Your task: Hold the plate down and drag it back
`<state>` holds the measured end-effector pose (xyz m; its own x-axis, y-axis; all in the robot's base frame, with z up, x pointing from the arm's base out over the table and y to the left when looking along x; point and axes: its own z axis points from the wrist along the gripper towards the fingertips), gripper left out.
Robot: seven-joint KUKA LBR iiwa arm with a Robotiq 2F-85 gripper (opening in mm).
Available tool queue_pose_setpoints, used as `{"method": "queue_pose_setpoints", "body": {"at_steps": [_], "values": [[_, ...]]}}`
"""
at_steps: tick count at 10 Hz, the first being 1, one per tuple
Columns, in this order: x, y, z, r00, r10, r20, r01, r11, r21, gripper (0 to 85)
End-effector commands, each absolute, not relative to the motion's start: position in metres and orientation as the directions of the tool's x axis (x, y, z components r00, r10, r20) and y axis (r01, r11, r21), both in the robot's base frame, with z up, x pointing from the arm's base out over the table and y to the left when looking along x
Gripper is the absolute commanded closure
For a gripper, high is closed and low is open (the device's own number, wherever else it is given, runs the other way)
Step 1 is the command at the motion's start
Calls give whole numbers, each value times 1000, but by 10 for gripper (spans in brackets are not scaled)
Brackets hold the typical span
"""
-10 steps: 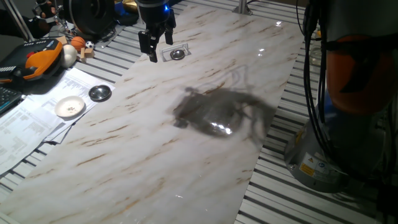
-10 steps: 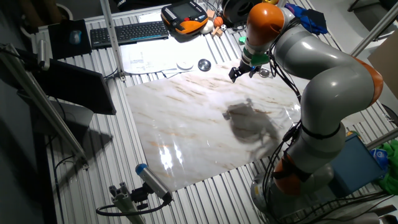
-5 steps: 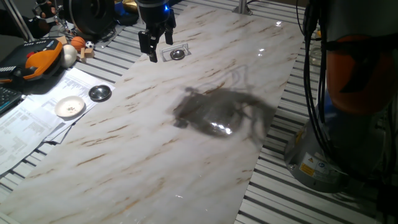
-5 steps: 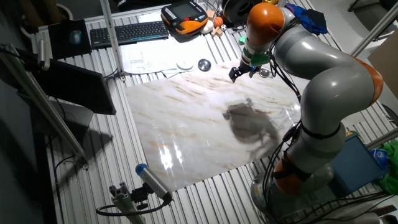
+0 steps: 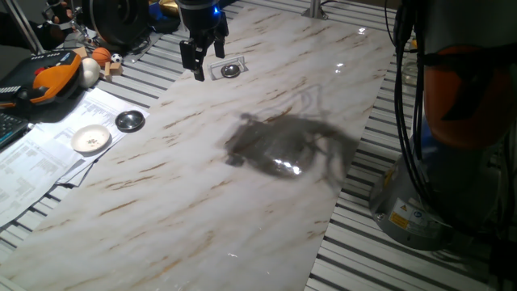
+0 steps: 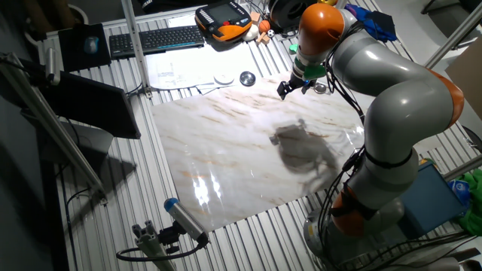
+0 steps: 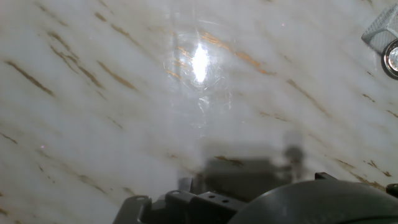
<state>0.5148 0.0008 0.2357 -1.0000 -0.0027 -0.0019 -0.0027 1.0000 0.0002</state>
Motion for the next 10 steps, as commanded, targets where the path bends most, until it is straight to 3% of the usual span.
{"method": "queue_pose_setpoints", "body": {"at_steps": [1, 2, 10], "values": [[515, 1, 236, -1000, -3, -2, -3, 1000, 0, 850], [515, 1, 236, -978, 72, 197, 66, 997, -40, 850], [514, 1, 236, -979, 60, 194, 54, 998, -36, 850]]}}
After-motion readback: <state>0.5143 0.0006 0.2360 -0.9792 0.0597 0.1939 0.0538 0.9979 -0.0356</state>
